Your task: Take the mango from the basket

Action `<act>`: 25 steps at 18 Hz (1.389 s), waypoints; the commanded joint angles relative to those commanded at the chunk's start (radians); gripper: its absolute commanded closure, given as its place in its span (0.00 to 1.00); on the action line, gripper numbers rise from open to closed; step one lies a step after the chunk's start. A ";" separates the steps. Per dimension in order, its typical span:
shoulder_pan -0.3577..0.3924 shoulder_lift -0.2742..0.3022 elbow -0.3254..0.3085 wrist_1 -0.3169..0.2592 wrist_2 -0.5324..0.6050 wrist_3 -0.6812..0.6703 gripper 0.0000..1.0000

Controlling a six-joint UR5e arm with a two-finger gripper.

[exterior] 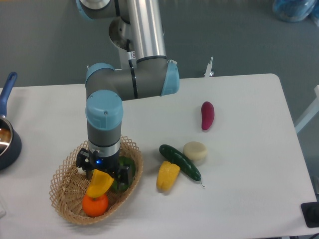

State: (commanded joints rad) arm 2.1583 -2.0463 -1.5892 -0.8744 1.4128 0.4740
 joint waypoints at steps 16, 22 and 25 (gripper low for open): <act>-0.020 -0.028 0.000 -0.006 -0.002 -0.002 0.00; -0.021 -0.043 -0.003 -0.003 -0.002 0.000 0.00; -0.021 -0.043 -0.003 -0.003 0.003 0.002 0.00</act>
State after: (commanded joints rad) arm 2.1368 -2.0893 -1.5923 -0.8774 1.4158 0.4755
